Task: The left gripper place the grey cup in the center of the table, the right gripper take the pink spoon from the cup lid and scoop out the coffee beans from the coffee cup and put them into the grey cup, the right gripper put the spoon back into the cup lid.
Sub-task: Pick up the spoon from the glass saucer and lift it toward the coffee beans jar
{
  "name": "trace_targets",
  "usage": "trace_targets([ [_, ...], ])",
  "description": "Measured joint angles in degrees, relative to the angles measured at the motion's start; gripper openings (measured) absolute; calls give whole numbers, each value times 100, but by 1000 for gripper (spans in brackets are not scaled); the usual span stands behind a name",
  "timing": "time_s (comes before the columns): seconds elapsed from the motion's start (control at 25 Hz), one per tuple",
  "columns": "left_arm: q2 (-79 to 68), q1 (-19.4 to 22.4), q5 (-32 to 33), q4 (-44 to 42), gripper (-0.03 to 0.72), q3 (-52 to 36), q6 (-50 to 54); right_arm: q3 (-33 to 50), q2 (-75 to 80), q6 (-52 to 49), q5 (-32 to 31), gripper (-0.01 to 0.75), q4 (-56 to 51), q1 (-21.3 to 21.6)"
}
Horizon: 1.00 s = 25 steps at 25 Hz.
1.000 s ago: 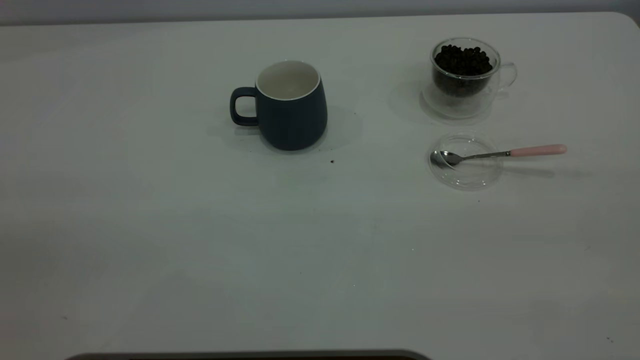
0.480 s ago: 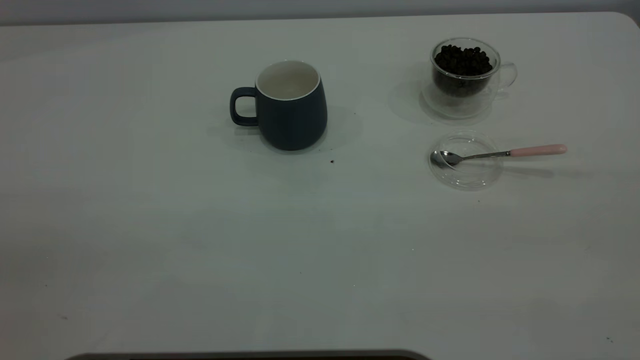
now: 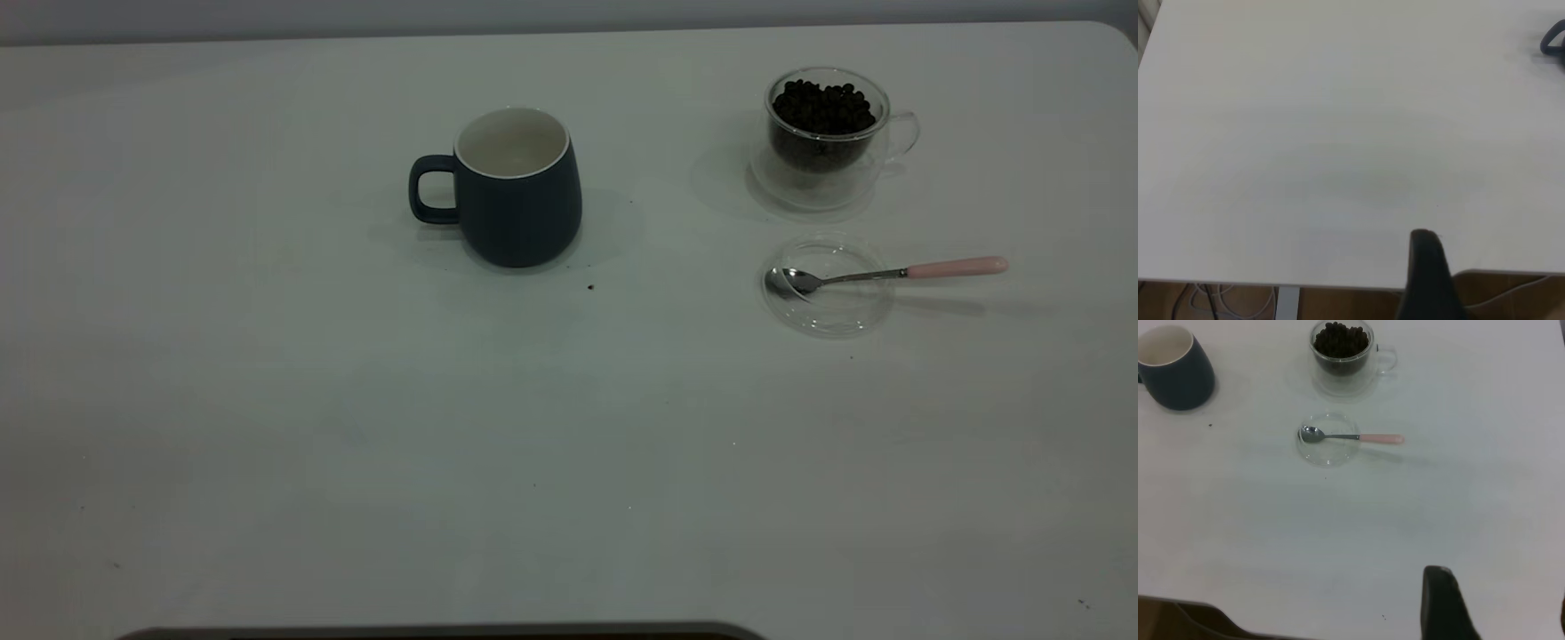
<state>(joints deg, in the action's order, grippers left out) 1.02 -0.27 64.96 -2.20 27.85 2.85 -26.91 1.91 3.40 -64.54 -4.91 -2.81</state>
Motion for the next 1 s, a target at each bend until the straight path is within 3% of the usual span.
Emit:
trace_targets([
  [0.28,0,0,0,0,567,0,0,-110,386,-103,423,472,-360,0],
  [0.56,0,0,0,0,567,0,0,-152,2554,-226,2058,590,-587,0],
  [0.76,0,0,0,0,567,0,0,-419,4758,668,3239,591,-976,0],
  [1.0,0,0,0,0,567,0,0,-1048,7050,1830,3748,591,-1437,0],
])
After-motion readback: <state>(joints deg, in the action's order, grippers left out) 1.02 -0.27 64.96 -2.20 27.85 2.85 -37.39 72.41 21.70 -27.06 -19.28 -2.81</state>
